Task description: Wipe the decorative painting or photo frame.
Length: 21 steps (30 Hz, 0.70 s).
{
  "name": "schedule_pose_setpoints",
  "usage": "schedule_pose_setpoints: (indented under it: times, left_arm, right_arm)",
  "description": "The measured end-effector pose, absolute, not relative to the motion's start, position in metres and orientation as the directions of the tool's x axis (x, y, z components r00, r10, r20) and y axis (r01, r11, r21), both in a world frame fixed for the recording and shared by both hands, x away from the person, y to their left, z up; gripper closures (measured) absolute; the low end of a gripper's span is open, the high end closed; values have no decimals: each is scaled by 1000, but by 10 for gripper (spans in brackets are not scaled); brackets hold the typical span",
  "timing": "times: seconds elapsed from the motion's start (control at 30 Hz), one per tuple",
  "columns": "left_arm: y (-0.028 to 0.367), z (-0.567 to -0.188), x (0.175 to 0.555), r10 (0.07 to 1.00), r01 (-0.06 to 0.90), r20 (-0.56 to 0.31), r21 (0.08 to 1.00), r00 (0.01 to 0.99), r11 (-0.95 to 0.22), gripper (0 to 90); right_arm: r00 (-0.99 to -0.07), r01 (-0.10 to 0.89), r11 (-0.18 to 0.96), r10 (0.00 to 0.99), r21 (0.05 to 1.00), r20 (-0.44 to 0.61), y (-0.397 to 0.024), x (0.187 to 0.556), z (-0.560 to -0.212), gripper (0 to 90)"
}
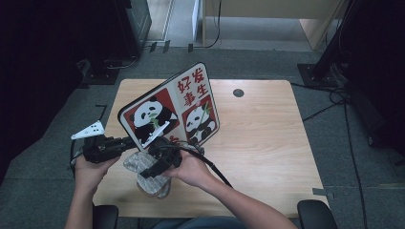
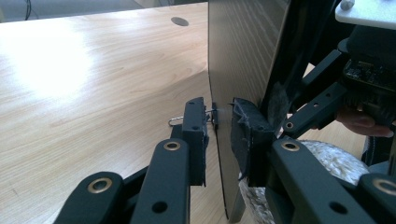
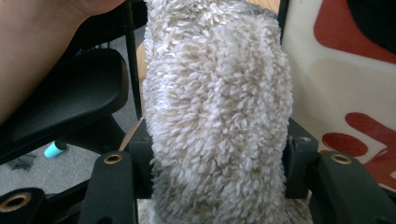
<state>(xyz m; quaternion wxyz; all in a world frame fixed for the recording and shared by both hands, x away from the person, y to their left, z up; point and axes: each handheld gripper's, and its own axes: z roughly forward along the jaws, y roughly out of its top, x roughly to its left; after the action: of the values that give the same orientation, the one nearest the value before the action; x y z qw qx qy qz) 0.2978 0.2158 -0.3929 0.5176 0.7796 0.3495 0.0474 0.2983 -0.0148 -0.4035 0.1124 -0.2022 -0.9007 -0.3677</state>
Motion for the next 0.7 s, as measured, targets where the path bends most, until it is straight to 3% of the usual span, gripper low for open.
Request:
schedule_pose_setpoints:
  times: [0.43,0.7]
  left_arm:
    - [220,-393,298,601,500,-294,841,744,-208,749]
    - [217,-393,299,596,494,-286,841,750,-218,749]
  right_arm:
    - [-888,454,654,280,605,364,-14,298,-404,452]
    - [-885,456,673,273,582,378,-16,288,-430,453]
